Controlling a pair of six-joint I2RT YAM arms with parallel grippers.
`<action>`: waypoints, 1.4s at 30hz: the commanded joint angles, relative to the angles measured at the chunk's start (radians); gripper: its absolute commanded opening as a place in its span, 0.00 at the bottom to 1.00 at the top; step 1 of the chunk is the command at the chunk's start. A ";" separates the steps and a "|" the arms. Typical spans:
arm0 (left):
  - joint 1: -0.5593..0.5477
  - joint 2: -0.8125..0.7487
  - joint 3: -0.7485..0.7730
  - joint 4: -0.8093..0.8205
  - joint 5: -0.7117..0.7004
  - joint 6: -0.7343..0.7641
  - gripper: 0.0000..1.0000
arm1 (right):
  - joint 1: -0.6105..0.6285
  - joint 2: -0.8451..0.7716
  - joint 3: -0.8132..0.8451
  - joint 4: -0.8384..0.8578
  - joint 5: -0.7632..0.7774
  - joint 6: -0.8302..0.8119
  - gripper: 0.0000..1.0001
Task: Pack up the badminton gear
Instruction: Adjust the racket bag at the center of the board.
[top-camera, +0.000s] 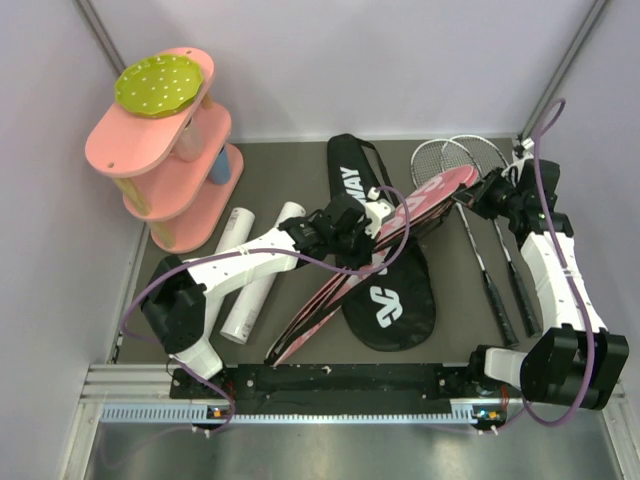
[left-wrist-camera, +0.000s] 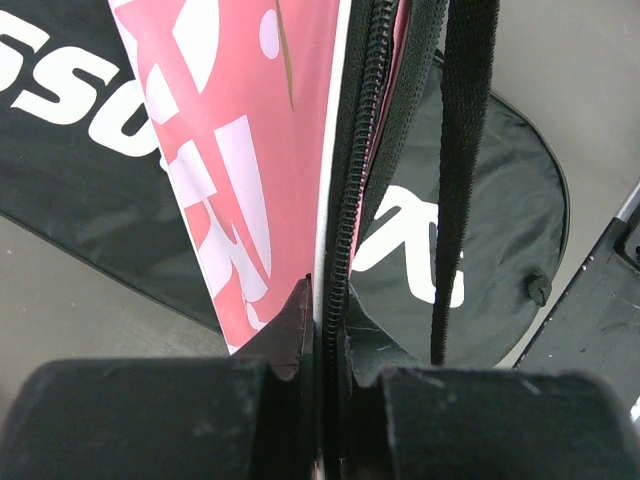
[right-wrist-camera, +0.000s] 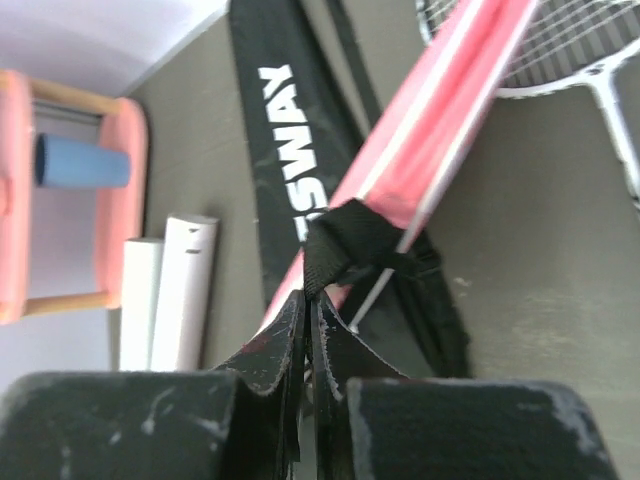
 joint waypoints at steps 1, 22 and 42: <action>-0.001 -0.024 0.016 -0.023 0.068 0.014 0.00 | 0.001 -0.016 0.057 0.080 -0.170 0.147 0.00; 0.111 -0.035 -0.089 0.161 0.473 -0.116 0.00 | -0.023 0.059 0.165 0.008 -0.292 0.056 0.50; 0.208 -0.004 -0.123 0.309 0.711 -0.225 0.00 | -0.276 0.042 -0.271 0.874 -0.581 0.425 0.50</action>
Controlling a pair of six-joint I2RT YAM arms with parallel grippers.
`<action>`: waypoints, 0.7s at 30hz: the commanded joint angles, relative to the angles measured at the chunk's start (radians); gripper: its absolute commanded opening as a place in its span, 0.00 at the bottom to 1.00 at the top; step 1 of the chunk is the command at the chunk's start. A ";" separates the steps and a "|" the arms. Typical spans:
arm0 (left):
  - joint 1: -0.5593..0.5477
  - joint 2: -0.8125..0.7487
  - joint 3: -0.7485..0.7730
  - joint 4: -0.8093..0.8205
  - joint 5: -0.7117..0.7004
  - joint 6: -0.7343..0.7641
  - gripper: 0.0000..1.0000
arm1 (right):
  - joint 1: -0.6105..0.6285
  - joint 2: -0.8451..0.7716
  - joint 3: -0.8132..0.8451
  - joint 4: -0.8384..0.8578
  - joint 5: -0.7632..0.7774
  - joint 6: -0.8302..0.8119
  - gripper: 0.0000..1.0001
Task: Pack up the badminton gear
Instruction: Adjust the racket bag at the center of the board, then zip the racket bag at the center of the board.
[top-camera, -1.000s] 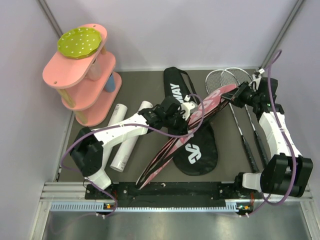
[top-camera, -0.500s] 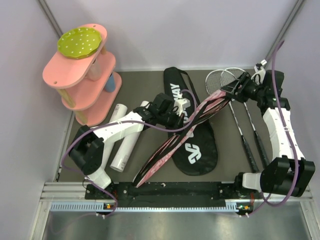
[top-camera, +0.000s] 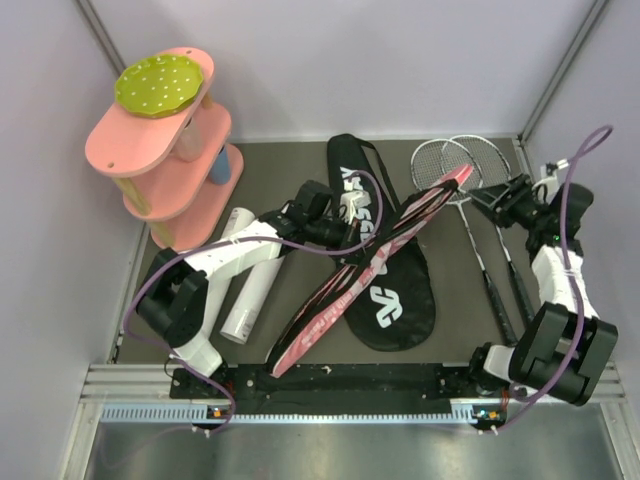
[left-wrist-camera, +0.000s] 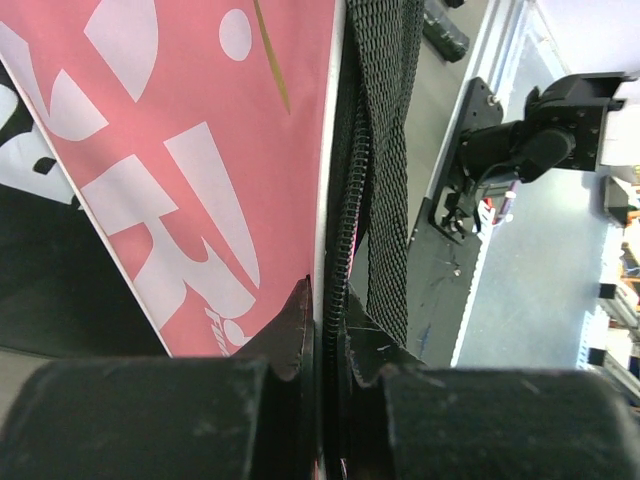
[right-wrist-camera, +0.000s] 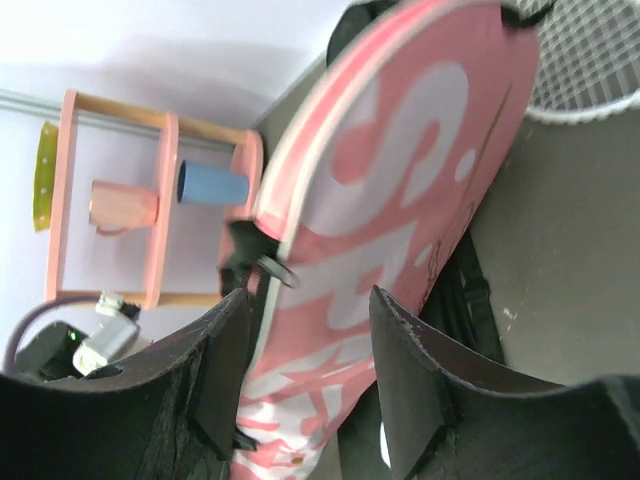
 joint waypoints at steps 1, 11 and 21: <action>0.018 -0.003 -0.001 0.125 0.150 -0.072 0.00 | 0.003 0.024 -0.174 0.643 -0.137 0.256 0.50; 0.030 0.006 -0.010 0.169 0.175 -0.107 0.00 | 0.007 0.282 -0.288 1.445 -0.193 0.737 0.47; 0.030 -0.003 -0.018 0.171 0.164 -0.113 0.00 | 0.058 0.313 -0.268 1.383 -0.179 0.697 0.39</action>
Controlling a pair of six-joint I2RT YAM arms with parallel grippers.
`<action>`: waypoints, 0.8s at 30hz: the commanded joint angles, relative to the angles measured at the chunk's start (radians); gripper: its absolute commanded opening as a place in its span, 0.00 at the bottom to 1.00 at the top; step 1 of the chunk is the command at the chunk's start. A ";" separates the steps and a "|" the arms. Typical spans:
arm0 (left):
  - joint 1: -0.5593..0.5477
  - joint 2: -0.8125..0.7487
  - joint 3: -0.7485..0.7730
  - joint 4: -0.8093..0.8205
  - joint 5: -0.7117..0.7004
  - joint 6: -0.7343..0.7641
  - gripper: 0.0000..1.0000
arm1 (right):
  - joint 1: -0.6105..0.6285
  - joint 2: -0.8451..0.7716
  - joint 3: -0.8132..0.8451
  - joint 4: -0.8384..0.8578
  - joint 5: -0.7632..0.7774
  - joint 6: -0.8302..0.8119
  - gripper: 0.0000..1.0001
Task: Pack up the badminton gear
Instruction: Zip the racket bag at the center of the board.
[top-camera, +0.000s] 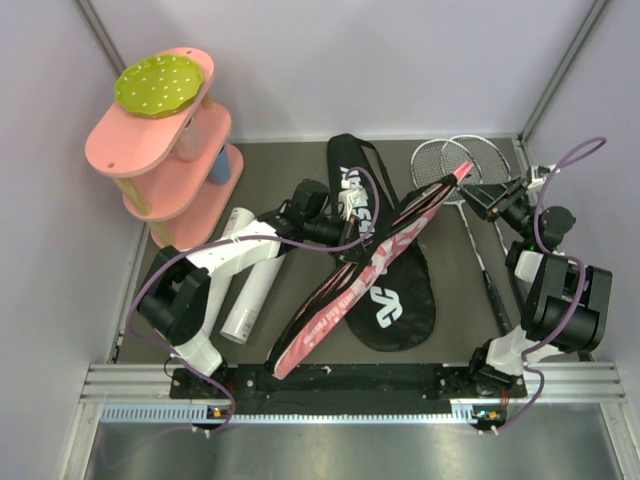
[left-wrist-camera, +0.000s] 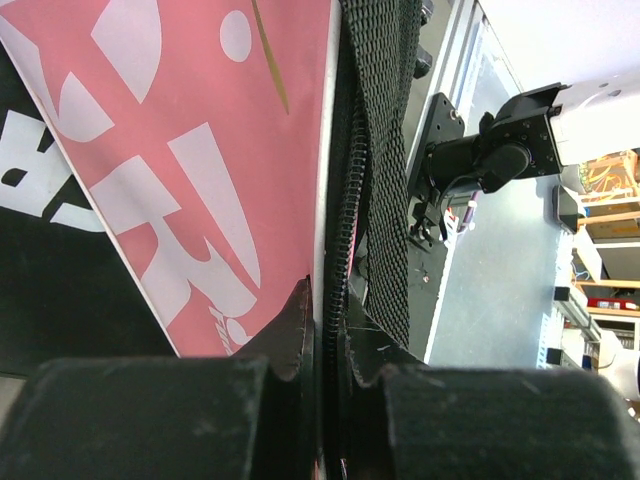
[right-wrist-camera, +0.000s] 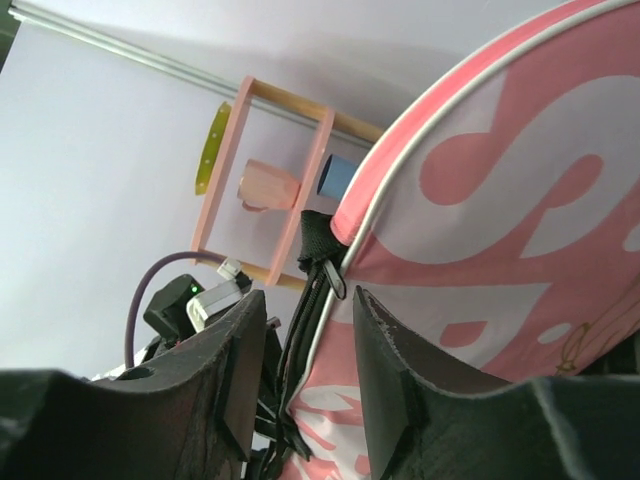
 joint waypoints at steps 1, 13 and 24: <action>0.000 -0.016 0.001 0.081 0.069 -0.023 0.00 | 0.038 0.006 0.021 0.105 0.004 -0.018 0.39; -0.001 -0.025 -0.005 0.081 0.069 -0.018 0.00 | 0.043 0.006 0.026 0.053 0.027 -0.052 0.29; -0.001 -0.028 -0.012 0.081 0.067 -0.015 0.00 | 0.044 0.039 0.042 0.065 0.021 -0.034 0.16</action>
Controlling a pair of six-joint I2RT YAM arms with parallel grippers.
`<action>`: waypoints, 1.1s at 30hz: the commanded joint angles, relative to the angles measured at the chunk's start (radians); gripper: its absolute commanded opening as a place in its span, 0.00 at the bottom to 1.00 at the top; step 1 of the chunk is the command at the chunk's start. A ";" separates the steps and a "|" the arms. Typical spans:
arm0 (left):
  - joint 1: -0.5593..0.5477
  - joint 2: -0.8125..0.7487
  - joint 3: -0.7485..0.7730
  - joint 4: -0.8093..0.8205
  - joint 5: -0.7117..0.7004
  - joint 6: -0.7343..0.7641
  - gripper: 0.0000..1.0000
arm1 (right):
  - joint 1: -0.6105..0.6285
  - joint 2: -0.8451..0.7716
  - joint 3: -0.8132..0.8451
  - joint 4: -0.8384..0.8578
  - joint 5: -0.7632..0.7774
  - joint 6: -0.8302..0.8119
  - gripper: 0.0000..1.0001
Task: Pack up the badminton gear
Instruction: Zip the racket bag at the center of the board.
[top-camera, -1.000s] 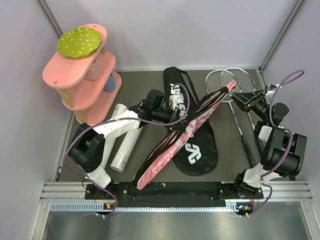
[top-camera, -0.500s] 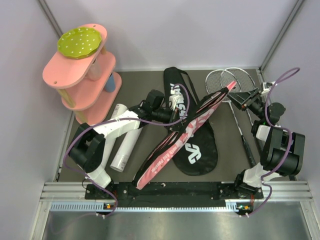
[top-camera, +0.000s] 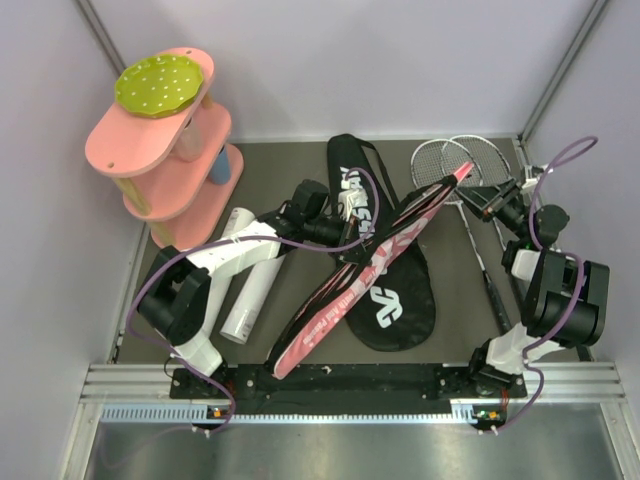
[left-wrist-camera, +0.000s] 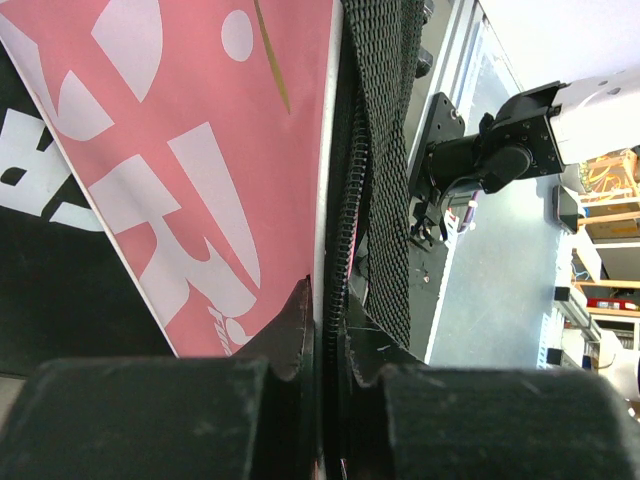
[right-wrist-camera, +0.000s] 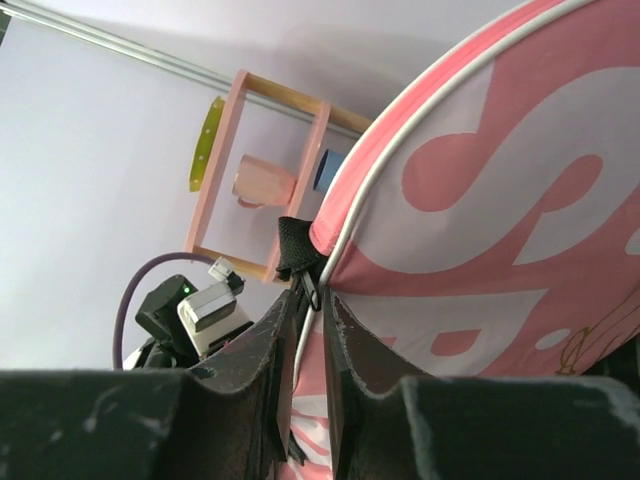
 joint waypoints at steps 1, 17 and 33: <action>-0.001 -0.028 -0.004 0.072 0.067 -0.011 0.00 | 0.005 0.020 0.042 0.056 0.001 -0.014 0.15; -0.001 -0.034 -0.011 0.070 0.064 -0.008 0.00 | 0.006 0.010 0.071 -0.008 -0.004 -0.039 0.13; -0.021 -0.039 0.064 -0.036 -0.066 0.027 0.00 | 0.077 -0.183 0.190 -0.684 0.051 -0.515 0.00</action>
